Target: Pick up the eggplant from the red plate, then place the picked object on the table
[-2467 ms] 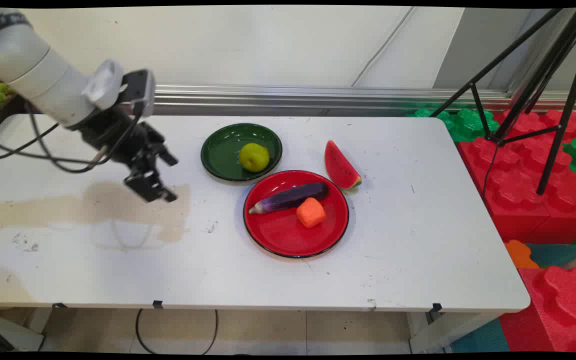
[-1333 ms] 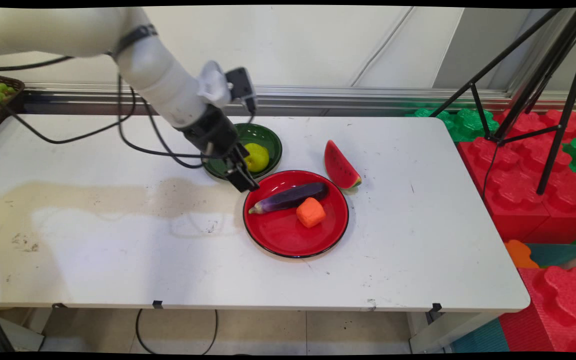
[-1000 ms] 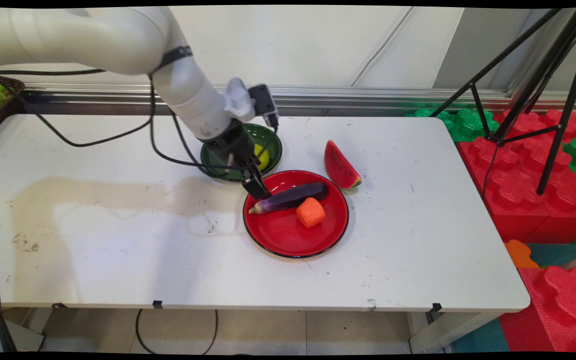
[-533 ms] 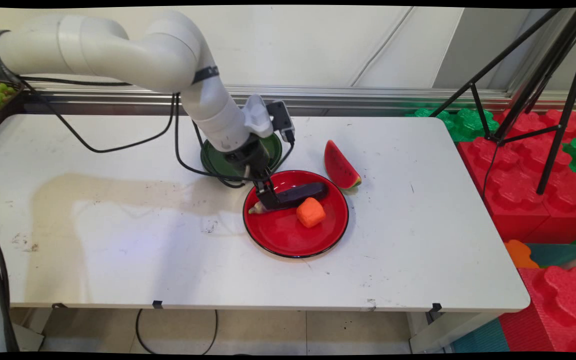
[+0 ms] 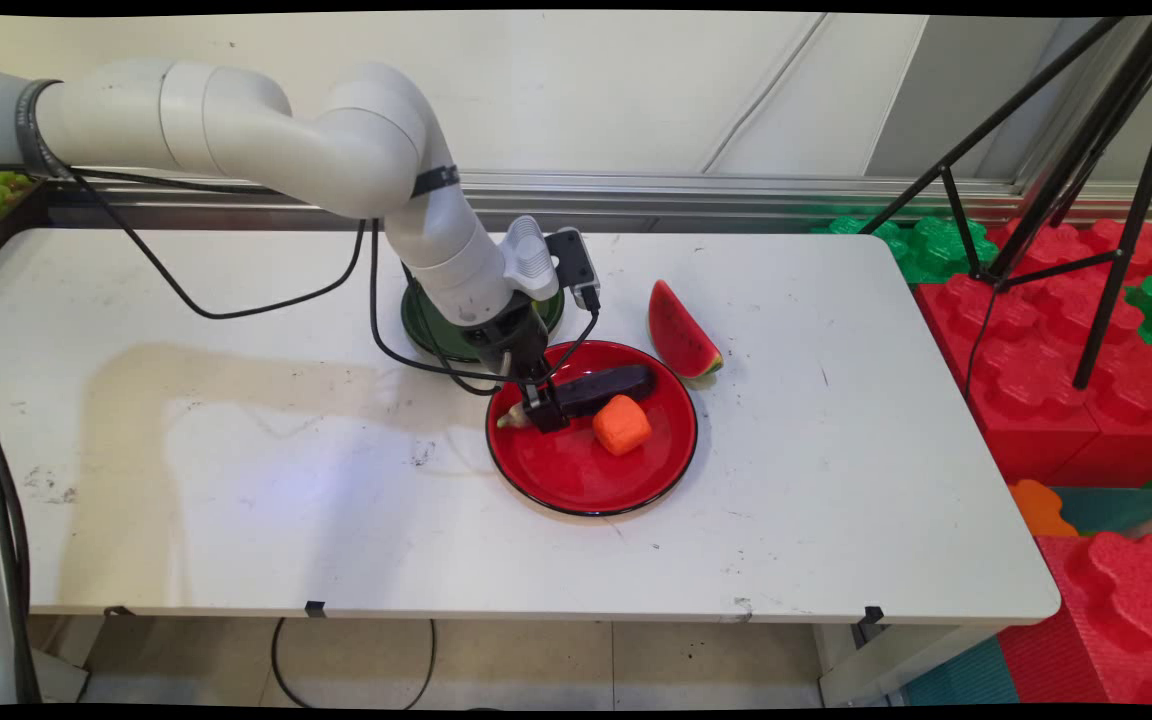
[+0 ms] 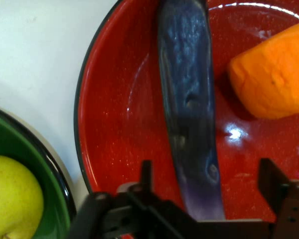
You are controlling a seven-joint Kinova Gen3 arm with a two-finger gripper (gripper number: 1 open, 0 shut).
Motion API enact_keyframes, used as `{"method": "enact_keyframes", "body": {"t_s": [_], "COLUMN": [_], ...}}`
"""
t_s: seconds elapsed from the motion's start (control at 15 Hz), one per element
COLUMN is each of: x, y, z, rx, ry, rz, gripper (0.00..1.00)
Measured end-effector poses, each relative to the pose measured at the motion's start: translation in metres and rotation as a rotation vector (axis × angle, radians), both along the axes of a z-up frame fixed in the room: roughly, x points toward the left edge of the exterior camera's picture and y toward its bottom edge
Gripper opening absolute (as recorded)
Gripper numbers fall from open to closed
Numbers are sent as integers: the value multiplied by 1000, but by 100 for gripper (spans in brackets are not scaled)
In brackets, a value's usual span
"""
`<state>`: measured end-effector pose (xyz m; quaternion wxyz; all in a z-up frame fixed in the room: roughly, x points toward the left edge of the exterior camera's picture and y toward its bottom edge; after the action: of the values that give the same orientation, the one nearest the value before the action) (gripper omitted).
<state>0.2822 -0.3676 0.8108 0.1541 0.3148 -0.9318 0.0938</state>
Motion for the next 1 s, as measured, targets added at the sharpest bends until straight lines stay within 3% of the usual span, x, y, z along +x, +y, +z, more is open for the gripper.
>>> {"method": "enact_keyframes", "body": {"t_s": [0.67,1.0], "x": [6,12], "y": [6,15], "z": [-1,32], "rx": [-20,-69], "ry": [2,36], "rz": [5,28], "gripper": [0,0]}}
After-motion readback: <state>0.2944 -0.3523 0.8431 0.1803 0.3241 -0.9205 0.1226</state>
